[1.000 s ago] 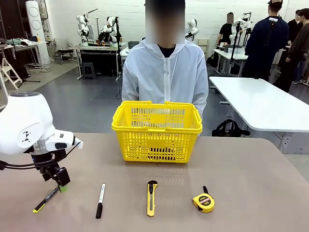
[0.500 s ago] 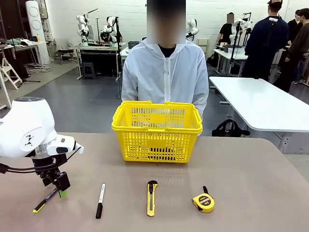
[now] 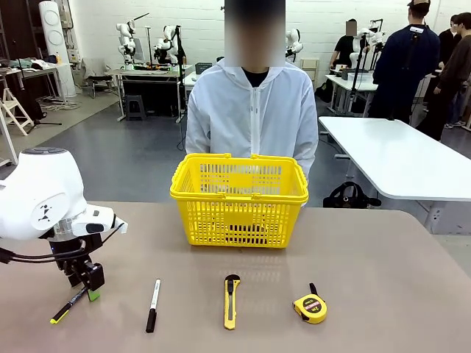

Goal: Place the items the person wants into the basket.
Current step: Pick up the item the person points to and place it in the Market Basket.

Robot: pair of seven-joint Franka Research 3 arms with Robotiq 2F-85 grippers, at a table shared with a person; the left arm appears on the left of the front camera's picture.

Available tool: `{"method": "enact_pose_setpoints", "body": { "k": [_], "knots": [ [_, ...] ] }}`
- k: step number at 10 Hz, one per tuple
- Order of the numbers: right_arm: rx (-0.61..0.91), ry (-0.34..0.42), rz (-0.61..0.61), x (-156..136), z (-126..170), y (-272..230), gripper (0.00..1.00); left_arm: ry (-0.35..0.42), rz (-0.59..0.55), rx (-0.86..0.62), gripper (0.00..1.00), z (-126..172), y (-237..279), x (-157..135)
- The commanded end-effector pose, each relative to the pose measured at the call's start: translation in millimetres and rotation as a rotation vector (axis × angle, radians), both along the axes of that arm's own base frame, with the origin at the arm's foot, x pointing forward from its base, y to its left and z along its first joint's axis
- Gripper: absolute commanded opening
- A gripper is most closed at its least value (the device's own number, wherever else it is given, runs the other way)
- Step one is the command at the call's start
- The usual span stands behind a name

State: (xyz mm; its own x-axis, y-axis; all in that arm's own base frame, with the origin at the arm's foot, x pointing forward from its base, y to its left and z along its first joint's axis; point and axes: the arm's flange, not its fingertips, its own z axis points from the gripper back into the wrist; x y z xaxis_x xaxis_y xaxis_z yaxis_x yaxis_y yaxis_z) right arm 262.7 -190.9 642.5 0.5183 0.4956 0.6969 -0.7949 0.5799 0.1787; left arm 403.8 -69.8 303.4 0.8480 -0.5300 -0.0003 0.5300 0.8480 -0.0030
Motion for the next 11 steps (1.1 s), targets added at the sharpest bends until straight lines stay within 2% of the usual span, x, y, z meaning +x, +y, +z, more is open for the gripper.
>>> {"method": "enact_pose_setpoints", "body": {
  "k": [1,2,9,10,11],
  "knots": [
    [0.02,-0.015,0.016,1.2,0.7,0.7,1.0,0.006,0.005,-0.001,0.27,-1.8,0.8,-0.2],
    [0.02,-0.015,0.016,1.2,0.7,0.7,1.0,0.01,0.0,0.001,0.0,-2.0,1.4,2.6],
    [0.02,-0.015,0.016,1.2,0.7,0.7,1.0,0.009,-0.012,0.013,0.0,-0.5,2.6,-0.8],
    [0.02,-0.015,0.016,1.2,0.7,0.7,1.0,-0.001,-0.008,0.032,0.0,7.3,3.6,1.6],
    [0.02,-0.015,0.016,1.2,0.7,0.7,1.0,0.014,-0.012,0.036,0.0,34.8,4.2,4.8]
  ]
}}
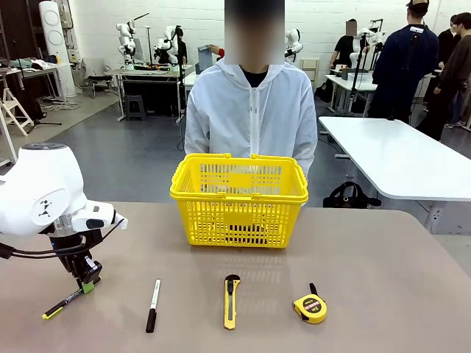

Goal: Place the items the person wants into the basket.
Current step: Pick up the item the person points to and place it in the Market Basket.

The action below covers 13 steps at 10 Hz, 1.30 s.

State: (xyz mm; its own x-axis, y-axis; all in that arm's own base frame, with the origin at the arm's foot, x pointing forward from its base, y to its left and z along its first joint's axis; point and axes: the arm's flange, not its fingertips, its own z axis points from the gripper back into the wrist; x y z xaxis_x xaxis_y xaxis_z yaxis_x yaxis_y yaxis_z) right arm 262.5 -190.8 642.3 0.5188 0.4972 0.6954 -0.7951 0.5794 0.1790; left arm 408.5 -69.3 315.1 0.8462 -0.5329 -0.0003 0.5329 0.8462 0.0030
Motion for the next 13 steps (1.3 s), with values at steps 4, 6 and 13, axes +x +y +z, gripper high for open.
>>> {"method": "enact_pose_setpoints", "body": {
  "k": [4,6,13],
  "knots": [
    [0.022,-0.017,0.015,1.4,0.9,0.6,1.0,-0.071,-0.038,0.064,0.0,203.3,-6.6,35.5],
    [0.022,-0.017,0.015,1.4,0.9,0.6,1.0,-0.122,-0.041,0.063,0.0,248.2,-12.7,41.1],
    [0.022,-0.017,0.015,1.4,0.9,0.6,1.0,-0.169,-0.013,0.104,0.0,277.1,-20.3,39.4]
  ]
}}
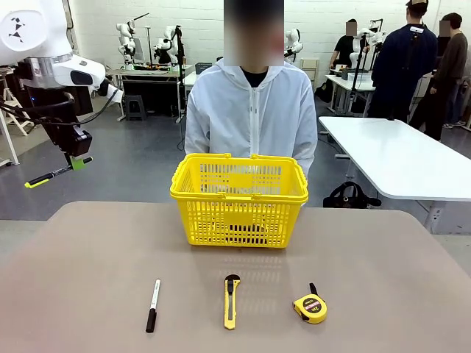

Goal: Place the items the person wants into the basket.
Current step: Pick up the item the person points to and place it in the Market Basket.

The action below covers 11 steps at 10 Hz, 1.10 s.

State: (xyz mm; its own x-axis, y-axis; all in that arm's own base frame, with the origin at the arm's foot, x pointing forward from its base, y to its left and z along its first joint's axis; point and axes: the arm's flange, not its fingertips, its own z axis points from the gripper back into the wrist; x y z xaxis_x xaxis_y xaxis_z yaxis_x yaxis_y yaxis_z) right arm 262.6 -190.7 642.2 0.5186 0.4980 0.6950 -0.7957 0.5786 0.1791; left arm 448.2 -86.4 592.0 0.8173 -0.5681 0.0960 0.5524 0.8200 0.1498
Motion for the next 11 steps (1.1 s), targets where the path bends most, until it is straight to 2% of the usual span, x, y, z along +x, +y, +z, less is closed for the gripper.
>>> {"method": "enact_pose_setpoints", "body": {
  "k": [1,2,4,7,8,9,11],
  "knots": [
    [0.022,-0.017,0.014,1.3,1.0,0.4,1.0,-0.034,0.029,0.053,0.0,-1.5,-14.4,11.2],
    [0.022,-0.017,0.014,1.3,1.0,0.4,1.0,-0.067,-0.029,0.038,0.0,-5.1,-36.5,24.4],
    [0.022,-0.017,0.014,1.3,1.0,0.4,1.0,-0.109,-0.154,0.018,0.0,-14.7,-97.5,82.2],
    [0.022,-0.017,0.014,1.3,1.0,0.4,1.0,-0.157,-0.393,0.047,0.0,-38.6,-217.0,148.2],
    [0.022,-0.017,0.014,1.3,1.0,0.4,1.0,-0.182,-0.452,0.048,0.0,-43.6,-245.2,166.3],
    [0.022,-0.017,0.014,1.3,1.0,0.4,1.0,-0.174,-0.501,0.047,0.0,-51.9,-271.2,185.3],
    [0.022,-0.017,0.014,1.3,1.0,0.4,1.0,-0.162,-0.571,0.03,0.0,-70.5,-307.8,200.1]
  ]
}}
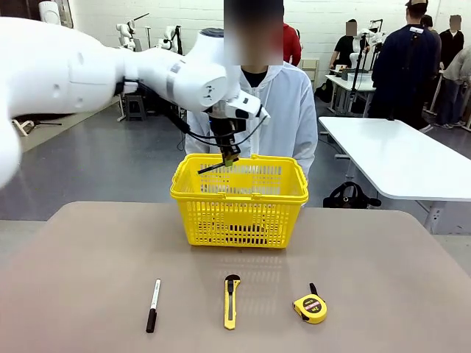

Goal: Place the items the person wants into the basket.
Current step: Pick up the item the person points to and place it in the Market Basket.

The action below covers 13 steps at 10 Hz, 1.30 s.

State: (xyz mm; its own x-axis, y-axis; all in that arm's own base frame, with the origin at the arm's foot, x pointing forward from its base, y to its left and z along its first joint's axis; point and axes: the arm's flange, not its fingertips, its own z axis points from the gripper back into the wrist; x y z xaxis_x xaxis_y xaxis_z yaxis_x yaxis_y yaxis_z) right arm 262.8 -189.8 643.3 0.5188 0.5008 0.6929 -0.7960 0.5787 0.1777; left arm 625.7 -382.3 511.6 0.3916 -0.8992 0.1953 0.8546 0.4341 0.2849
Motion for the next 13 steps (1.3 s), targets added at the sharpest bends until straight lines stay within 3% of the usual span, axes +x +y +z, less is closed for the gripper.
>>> {"method": "enact_pose_setpoints", "body": {
  "k": [1,6,10,11,12,13],
  "knots": [
    [0.026,-0.018,0.013,1.1,-0.1,-0.4,1.0,0.022,-0.088,0.035,0.0,3.6,-24.6,33.5],
    [0.026,-0.018,0.013,1.1,-0.1,-0.4,1.0,0.14,-0.094,-0.004,0.0,-36.1,-17.1,44.7],
    [0.026,-0.018,0.013,1.1,-0.1,-0.4,1.0,0.183,-0.097,0.019,0.0,-42.1,-20.1,44.2],
    [0.026,-0.018,0.013,1.1,-0.1,-0.4,1.0,0.186,-0.094,0.013,0.21,-41.9,-20.8,42.9],
    [0.026,-0.018,0.013,1.1,-0.1,-0.4,1.0,0.189,-0.089,0.016,0.6,-41.8,-20.8,42.8],
    [0.026,-0.018,0.013,1.1,-0.1,-0.4,1.0,0.193,-0.092,0.014,0.76,-41.1,-21.0,43.1]
  ]
}}
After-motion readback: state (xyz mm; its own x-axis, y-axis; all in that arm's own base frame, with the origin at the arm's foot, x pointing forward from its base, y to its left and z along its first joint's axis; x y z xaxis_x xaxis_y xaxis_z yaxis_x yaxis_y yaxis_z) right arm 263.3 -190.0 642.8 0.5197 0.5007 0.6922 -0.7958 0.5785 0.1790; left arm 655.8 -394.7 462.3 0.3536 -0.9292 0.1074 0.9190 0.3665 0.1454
